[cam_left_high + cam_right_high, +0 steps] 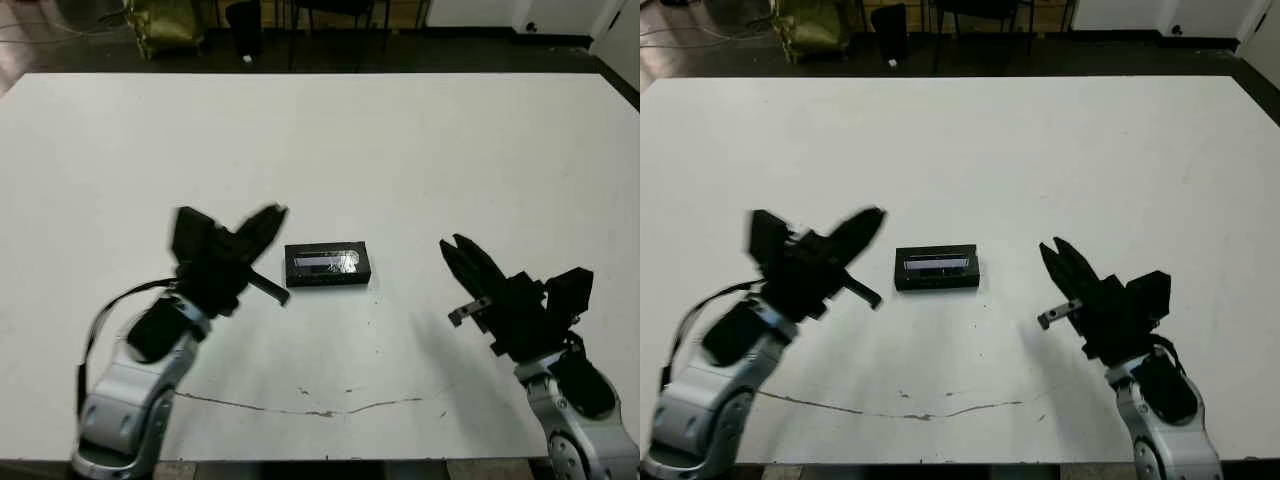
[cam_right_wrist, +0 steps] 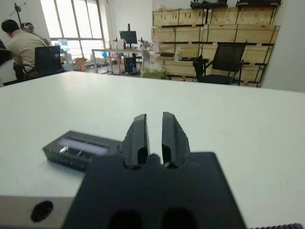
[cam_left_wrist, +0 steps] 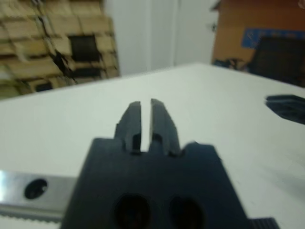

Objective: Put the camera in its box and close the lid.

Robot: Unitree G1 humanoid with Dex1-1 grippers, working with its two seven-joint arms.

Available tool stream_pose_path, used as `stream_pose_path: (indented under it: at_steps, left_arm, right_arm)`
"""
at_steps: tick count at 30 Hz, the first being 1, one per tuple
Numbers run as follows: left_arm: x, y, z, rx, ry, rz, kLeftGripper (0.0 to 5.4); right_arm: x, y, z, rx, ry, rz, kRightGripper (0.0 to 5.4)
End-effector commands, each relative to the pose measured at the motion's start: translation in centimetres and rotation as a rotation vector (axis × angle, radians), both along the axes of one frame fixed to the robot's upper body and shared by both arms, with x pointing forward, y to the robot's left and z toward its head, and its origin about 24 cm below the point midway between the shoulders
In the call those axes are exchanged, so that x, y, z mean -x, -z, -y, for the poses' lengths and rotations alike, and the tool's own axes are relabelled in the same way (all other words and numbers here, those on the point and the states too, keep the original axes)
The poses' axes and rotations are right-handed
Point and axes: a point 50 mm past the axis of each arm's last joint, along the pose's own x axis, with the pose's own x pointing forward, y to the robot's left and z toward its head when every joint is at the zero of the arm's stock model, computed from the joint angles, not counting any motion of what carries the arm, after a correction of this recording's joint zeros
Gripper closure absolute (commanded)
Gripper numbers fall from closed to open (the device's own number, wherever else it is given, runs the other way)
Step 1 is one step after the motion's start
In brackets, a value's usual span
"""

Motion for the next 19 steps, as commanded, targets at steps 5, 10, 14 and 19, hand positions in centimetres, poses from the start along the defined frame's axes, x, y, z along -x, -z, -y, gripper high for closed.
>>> stream_pose_path:
  at_steps: [5, 10, 14, 19]
  left_arm:
    - [-0.5, 0.8, -4.0, 0.030, -0.244, 0.083, 5.38]
    - [-0.6, 2.6, -5.4, 0.100, -0.367, 0.111, 5.38]
    - [-0.8, 4.4, -6.0, 0.110, -0.423, 0.093, 5.38]
    - [-0.9, 5.4, -6.1, 0.106, -0.444, 0.082, 5.38]
  right_arm:
    - [-0.9, -0.2, -0.2, 0.031, 0.106, 0.008, 5.40]
    - [-1.5, -0.2, -1.0, 0.036, 0.202, 0.044, 5.40]
    - [-2.2, 0.1, -1.3, 0.037, 0.247, 0.077, 5.40]
    - [-2.6, 0.4, -1.3, 0.038, 0.269, 0.092, 5.40]
